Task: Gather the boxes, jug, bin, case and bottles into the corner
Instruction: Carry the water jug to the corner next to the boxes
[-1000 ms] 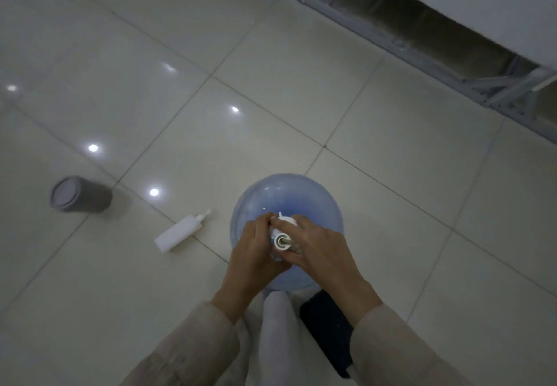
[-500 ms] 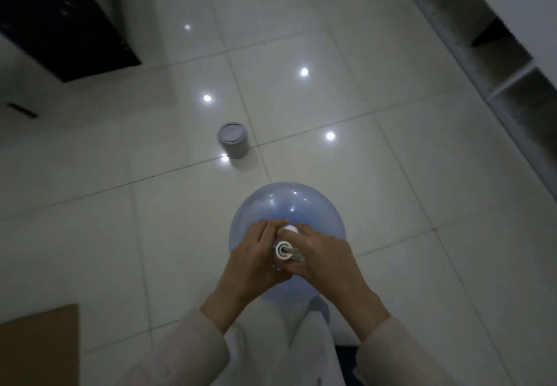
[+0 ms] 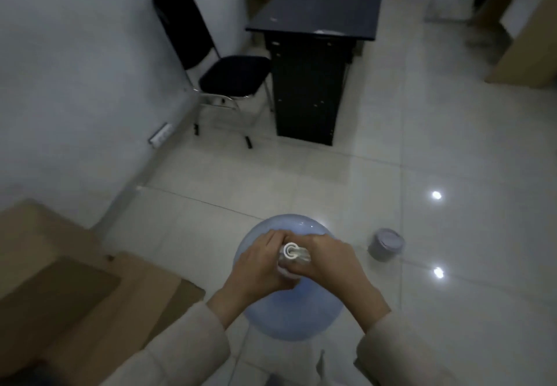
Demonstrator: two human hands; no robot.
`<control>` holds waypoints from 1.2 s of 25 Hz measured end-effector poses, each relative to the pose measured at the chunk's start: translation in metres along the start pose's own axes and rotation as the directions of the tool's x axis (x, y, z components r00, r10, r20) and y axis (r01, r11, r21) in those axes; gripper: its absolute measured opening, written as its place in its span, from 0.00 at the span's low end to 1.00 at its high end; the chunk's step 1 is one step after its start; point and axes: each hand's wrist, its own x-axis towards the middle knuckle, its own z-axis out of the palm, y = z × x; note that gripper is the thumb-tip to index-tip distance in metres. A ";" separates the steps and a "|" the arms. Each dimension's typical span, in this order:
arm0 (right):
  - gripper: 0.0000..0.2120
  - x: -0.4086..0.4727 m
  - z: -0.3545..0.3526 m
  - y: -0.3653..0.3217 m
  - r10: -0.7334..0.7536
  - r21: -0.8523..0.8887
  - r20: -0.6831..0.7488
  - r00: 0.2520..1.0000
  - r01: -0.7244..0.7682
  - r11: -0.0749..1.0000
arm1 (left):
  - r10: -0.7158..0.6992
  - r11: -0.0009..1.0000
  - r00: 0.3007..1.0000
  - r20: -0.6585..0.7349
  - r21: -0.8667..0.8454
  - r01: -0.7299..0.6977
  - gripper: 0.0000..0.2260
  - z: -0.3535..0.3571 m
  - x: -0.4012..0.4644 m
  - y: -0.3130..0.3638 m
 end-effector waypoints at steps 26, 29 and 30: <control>0.17 0.573 0.113 -0.409 -0.753 0.116 0.421 0.506 0.793 0.598 | -0.759 0.639 0.500 -0.418 -0.326 0.697 0.23 -0.346 0.150 -0.483; 0.18 0.628 0.156 -0.435 -0.722 0.115 0.486 0.492 0.783 0.612 | -0.773 0.614 0.464 -0.432 -0.326 0.719 0.23 -0.348 0.162 -0.551; 0.18 0.644 0.171 -0.440 -0.707 0.116 0.507 0.493 0.774 0.623 | -0.752 0.635 0.486 -0.445 -0.291 0.716 0.24 -0.346 0.168 -0.571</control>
